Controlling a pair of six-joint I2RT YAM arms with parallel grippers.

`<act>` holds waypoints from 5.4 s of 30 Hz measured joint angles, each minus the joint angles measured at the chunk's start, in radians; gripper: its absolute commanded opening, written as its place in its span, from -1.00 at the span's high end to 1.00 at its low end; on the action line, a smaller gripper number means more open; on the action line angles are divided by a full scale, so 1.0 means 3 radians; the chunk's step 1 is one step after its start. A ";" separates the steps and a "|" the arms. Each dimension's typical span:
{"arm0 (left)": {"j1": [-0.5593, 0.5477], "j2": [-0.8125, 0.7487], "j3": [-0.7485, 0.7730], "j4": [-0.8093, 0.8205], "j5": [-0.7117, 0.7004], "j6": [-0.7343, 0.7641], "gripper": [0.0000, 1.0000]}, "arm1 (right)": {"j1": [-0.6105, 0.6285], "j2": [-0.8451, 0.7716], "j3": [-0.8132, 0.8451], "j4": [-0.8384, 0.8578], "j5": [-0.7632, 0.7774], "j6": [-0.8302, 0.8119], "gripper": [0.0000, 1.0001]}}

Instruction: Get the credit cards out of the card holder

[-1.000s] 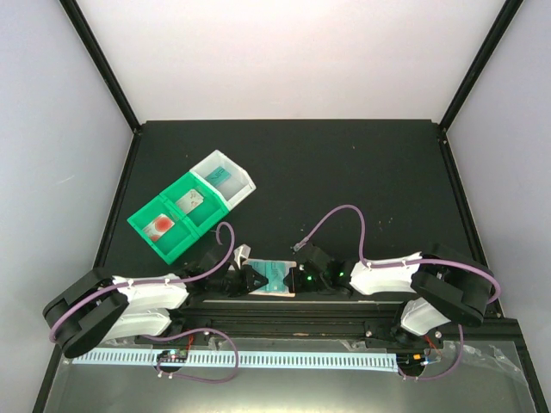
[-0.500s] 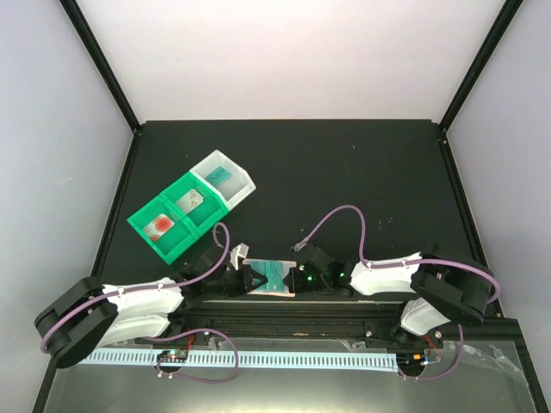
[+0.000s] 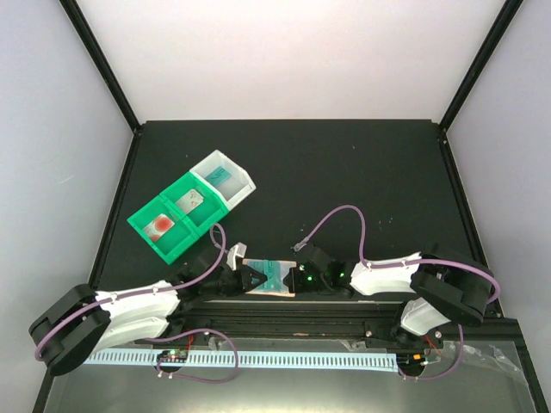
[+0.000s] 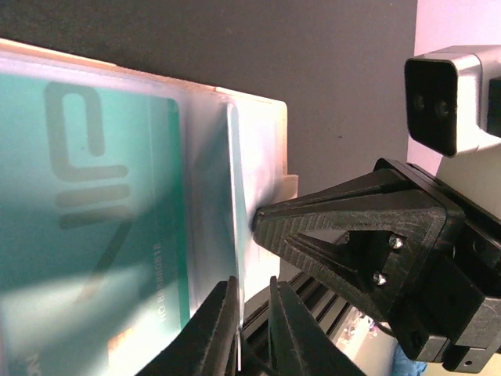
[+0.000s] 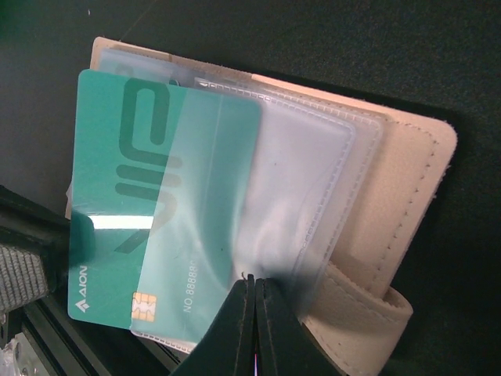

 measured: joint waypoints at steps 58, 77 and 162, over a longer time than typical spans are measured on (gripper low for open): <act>0.0003 -0.1900 0.0360 -0.1680 -0.0174 0.0682 0.97 | -0.0051 -0.1539 0.0533 -0.1147 -0.0050 -0.1172 0.46; 0.0003 -0.1929 0.0376 -0.1403 0.1083 0.0977 0.97 | -0.0453 -0.1686 0.0601 -0.1399 -0.1284 -0.1387 0.17; 0.0005 -0.2889 0.0331 -0.1256 -0.0296 -0.0055 0.97 | -0.0512 -0.1390 -0.0280 0.1369 -0.0740 0.0938 -0.42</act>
